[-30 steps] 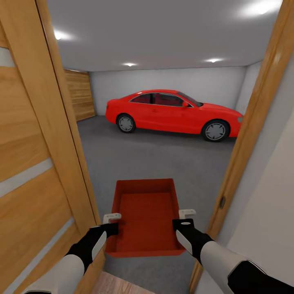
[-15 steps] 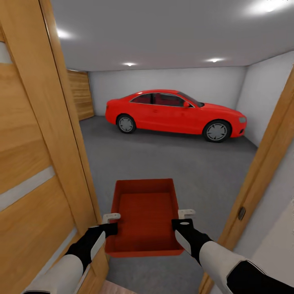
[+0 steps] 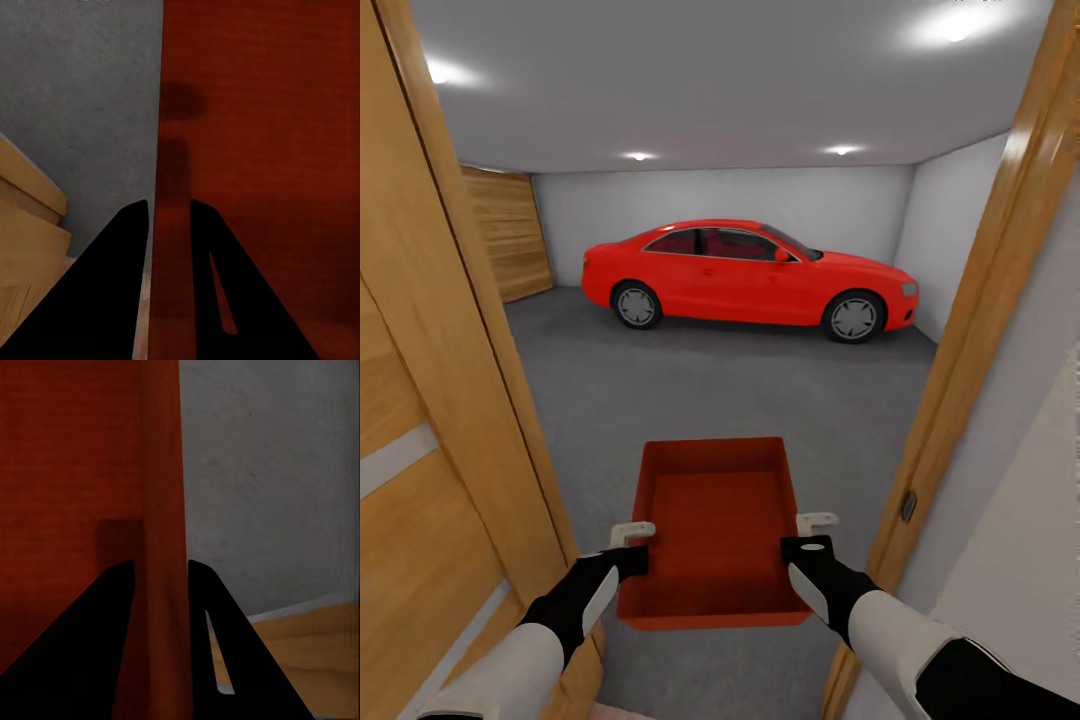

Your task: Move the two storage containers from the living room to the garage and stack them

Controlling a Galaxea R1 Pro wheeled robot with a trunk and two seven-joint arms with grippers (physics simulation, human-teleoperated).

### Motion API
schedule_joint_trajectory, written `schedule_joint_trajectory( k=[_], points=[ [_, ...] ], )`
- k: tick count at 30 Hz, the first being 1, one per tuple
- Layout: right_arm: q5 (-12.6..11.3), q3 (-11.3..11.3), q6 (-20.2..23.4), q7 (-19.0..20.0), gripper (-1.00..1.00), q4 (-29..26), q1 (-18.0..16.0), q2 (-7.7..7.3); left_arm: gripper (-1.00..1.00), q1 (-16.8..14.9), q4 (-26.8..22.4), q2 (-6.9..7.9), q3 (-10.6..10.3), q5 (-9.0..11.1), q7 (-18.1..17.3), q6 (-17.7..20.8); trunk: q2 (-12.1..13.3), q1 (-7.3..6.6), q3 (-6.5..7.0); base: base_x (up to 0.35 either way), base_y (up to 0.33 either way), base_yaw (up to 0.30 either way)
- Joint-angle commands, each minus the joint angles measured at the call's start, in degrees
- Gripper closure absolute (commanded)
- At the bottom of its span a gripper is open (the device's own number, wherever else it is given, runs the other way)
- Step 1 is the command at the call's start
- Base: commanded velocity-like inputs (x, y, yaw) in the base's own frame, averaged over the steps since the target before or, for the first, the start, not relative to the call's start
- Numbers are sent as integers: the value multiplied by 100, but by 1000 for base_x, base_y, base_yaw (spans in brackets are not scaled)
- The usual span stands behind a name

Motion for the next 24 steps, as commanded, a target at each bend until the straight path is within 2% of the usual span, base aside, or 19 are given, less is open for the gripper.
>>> schedule_joint_trajectory(
  k=[1,11,19,24],
  points=[
    [-51,22,52,-266,100,10,-2,16,100,-4,-377,-56,90,-93,202,41,-13,4,-14,98,78,-187],
    [-51,22,52,-260,100,10,-2,14,100,-4,-379,-56,89,-93,202,37,-13,4,-14,195,170,-14],
    [-51,22,52,-265,100,10,-2,14,100,-4,-378,-56,81,-93,202,37,-13,4,-14,65,21,-2],
    [-51,22,48,-266,100,10,-2,14,100,-4,-376,-56,81,-93,202,36,-13,4,-14,4,1,-124]
  ],
)
